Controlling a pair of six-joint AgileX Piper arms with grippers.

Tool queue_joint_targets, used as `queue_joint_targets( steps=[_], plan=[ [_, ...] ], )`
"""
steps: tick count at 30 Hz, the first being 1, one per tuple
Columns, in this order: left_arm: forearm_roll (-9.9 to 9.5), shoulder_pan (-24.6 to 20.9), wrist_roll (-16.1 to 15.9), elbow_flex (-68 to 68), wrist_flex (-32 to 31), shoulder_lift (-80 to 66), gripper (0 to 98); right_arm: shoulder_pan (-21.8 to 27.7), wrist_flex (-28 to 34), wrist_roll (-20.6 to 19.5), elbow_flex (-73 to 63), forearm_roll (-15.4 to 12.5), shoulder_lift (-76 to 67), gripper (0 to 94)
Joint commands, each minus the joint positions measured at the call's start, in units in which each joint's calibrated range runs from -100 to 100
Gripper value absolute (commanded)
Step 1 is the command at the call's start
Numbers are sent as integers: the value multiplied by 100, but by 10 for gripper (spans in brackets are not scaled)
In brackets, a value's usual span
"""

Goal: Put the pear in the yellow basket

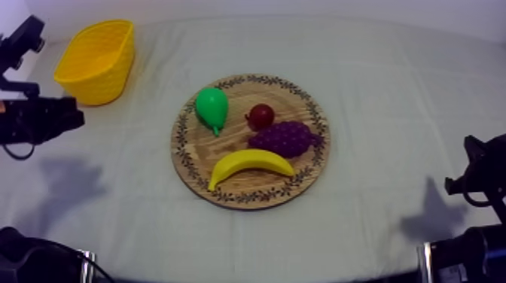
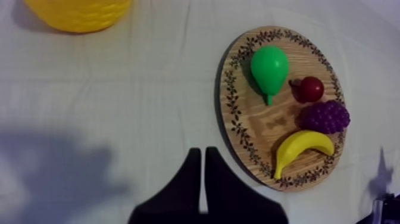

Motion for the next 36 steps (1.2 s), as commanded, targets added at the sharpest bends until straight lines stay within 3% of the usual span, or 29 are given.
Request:
queue_joint_targets(
  steps=[1,7,11,25,36],
  plan=[
    [-113,137,311,-518,128,695,0,-1,-8,-30,-2,3,0,4],
    [-571,609,577,-1501,529,1760,0,-1,-8,-32,-2,3,0,4],
    [-730,843,623,-2202,753,2497,0,-1,-8,-32,-2,3,0,4],
    [-788,1429,850,-4814,1043,5268,4,-1,-8,-30,-2,3,0,4],
    [-1024,1556,1220,-5260,1327,5991,210,-1,-8,-30,-2,3,0,4]
  ],
)
